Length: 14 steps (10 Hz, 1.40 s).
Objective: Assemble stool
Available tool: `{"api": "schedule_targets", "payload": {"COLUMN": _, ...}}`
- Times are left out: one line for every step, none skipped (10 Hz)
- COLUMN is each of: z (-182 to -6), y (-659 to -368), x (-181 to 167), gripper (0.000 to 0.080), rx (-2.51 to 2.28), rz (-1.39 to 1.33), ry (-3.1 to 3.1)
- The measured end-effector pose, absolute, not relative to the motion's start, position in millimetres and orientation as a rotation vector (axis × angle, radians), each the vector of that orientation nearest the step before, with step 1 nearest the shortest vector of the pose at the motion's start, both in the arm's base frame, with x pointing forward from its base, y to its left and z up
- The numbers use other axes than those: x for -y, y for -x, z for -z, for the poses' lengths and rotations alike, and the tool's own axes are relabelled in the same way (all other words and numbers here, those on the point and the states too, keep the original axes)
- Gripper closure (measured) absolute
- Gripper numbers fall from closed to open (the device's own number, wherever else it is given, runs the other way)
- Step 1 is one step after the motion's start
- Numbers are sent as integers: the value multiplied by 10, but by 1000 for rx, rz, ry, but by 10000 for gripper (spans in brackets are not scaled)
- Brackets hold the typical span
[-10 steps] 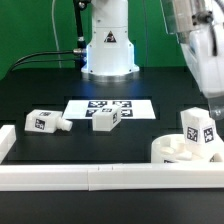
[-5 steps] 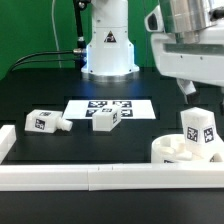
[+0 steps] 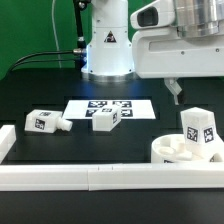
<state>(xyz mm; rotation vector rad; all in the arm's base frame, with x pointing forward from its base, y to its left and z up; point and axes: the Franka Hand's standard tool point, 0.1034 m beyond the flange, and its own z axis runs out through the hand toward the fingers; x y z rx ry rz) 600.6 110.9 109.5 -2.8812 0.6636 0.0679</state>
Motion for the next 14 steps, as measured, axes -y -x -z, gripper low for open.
{"api": "schedule_targets", "payload": {"z": -1095, "y": -6007, "x": -1100, "gripper": 151, "rx": -585, "rz": -60, "ry": 2898}}
{"api": "schedule_targets", "payload": {"z": -1097, "y": -6009, "x": -1090, "gripper": 151, "rx": -393, "rz": -38, "ry": 2948}}
{"api": "schedule_targets", "payload": {"z": -1104, "y": -6034, "x": -1109, "gripper": 151, "rx": 20, "rz": 24, "ry": 3013}}
{"api": "schedule_targets", "payload": {"z": -1053, "y": -6002, "x": -1131, "gripper": 151, "rx": 322, "rz": 29, "ry": 3023}}
{"api": "schedule_targets", "payload": {"z": -972, "y": -5966, "x": -1144, "gripper": 151, "rx": 569, "rz": 12, "ry": 3014}}
{"api": "schedule_targets", "payload": {"z": -921, "y": -5953, "x": -1098, "gripper": 151, "rx": 638, "rz": 2, "ry": 3000}}
{"api": "schedule_targets", "payload": {"z": -926, "y": -5961, "x": -1067, "gripper": 151, "rx": 711, "rz": 5, "ry": 2989}}
{"api": "schedule_targets", "payload": {"z": -922, "y": -5960, "x": -1052, "gripper": 151, "rx": 765, "rz": 4, "ry": 2982}}
{"api": "schedule_targets", "payload": {"z": -899, "y": -5955, "x": -1045, "gripper": 151, "rx": 771, "rz": 11, "ry": 2983}}
{"api": "schedule_targets", "payload": {"z": -787, "y": -5925, "x": -1050, "gripper": 151, "rx": 742, "rz": 25, "ry": 2999}}
{"api": "schedule_targets", "payload": {"z": -656, "y": -5879, "x": -1076, "gripper": 151, "rx": 709, "rz": 17, "ry": 3011}}
{"api": "schedule_targets", "payload": {"z": -628, "y": -5870, "x": -1094, "gripper": 151, "rx": 627, "rz": 12, "ry": 3030}}
{"api": "schedule_targets", "payload": {"z": -632, "y": -5875, "x": -1081, "gripper": 160, "rx": 608, "rz": 13, "ry": 3034}}
{"api": "schedule_targets", "payload": {"z": -630, "y": -5875, "x": -1073, "gripper": 160, "rx": 596, "rz": 12, "ry": 3036}}
